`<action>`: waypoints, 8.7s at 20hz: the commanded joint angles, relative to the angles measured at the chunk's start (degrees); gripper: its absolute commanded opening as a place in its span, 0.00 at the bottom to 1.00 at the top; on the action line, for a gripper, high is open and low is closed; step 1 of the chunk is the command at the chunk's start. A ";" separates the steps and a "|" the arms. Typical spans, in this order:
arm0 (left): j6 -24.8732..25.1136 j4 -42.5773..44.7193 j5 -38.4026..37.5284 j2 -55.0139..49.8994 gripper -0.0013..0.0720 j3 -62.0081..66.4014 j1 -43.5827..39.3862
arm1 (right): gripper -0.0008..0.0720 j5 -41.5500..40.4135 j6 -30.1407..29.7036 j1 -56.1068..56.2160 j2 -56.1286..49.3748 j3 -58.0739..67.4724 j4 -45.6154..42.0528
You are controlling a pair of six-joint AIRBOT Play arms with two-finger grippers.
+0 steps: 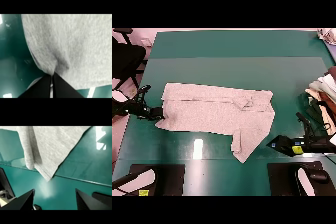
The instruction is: Fold the shirts.
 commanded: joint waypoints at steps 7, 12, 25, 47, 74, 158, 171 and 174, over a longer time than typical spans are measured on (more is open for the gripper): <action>-3.93 -0.74 -3.74 3.78 0.05 1.22 0.04 | 0.81 -36.26 22.84 35.08 -4.24 -9.73 -1.29; -4.44 -0.79 -4.72 3.78 0.05 1.22 0.04 | 0.81 -50.75 25.18 47.91 -21.70 -6.73 -1.31; -5.88 -4.20 -6.45 3.82 0.05 1.22 0.04 | 0.03 -22.93 19.37 36.06 -18.97 19.71 -17.46; -20.85 -3.26 4.55 12.87 0.05 6.19 0.02 | 0.03 -24.26 -1.84 13.31 -22.43 23.23 2.69; -19.80 -8.39 10.51 -15.21 0.05 20.61 -0.13 | 0.03 -19.17 -5.31 14.84 -60.96 57.51 -10.38; -14.29 0.42 9.29 -22.77 0.10 36.83 -35.60 | 0.03 -11.43 6.54 25.11 -71.38 87.47 18.12; -21.73 14.49 -5.44 -0.68 0.10 39.89 -19.61 | 0.03 -50.36 8.26 45.70 -79.30 87.52 20.76; -21.77 14.53 -10.84 -0.68 0.10 39.89 -19.61 | 0.03 -66.18 7.91 52.57 -86.38 87.54 26.49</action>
